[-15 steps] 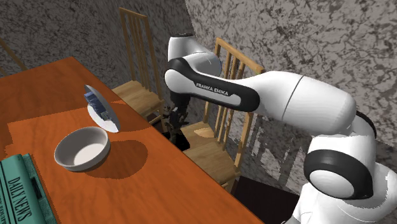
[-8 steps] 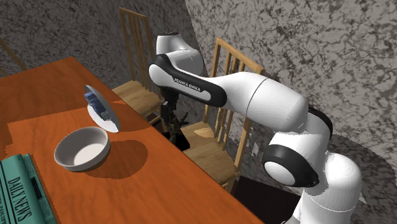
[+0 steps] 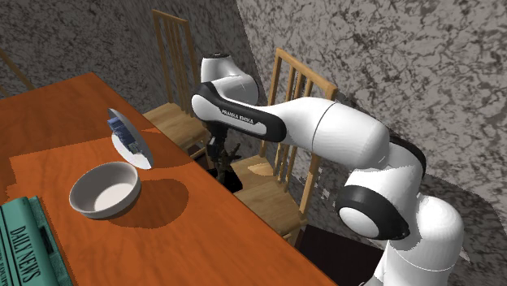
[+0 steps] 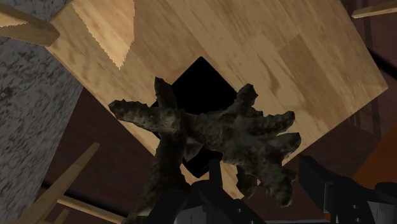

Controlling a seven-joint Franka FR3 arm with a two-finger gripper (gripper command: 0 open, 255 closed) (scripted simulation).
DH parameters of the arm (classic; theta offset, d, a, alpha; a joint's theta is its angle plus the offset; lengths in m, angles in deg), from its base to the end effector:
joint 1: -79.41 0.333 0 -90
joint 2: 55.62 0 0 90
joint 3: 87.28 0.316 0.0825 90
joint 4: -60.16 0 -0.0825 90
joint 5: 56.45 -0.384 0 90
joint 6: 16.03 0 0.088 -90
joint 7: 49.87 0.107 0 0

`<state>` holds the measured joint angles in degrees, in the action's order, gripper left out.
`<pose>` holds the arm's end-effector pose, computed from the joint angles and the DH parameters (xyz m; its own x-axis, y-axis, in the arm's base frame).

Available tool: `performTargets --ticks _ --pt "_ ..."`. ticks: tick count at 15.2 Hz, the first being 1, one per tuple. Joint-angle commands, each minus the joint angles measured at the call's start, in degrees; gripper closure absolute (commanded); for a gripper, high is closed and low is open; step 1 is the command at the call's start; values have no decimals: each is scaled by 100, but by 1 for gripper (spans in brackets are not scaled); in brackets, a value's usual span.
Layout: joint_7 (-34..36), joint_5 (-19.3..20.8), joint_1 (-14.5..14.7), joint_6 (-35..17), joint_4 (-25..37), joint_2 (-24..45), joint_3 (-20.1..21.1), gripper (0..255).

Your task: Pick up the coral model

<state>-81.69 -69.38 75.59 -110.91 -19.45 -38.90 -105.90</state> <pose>0.6132 -0.1984 0.5512 0.9867 0.1512 0.0602 0.1575 -0.9804 -0.1183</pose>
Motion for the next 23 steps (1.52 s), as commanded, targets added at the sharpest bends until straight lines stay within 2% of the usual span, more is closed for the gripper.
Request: performTargets --ticks 1,9,23 --pt "-5 1 0 -20 -20 -2 -1 255" --pt "1 4 4 -16 -25 -12 0 255" --pt "127 -131 -208 1275 1670 399 -11 255"
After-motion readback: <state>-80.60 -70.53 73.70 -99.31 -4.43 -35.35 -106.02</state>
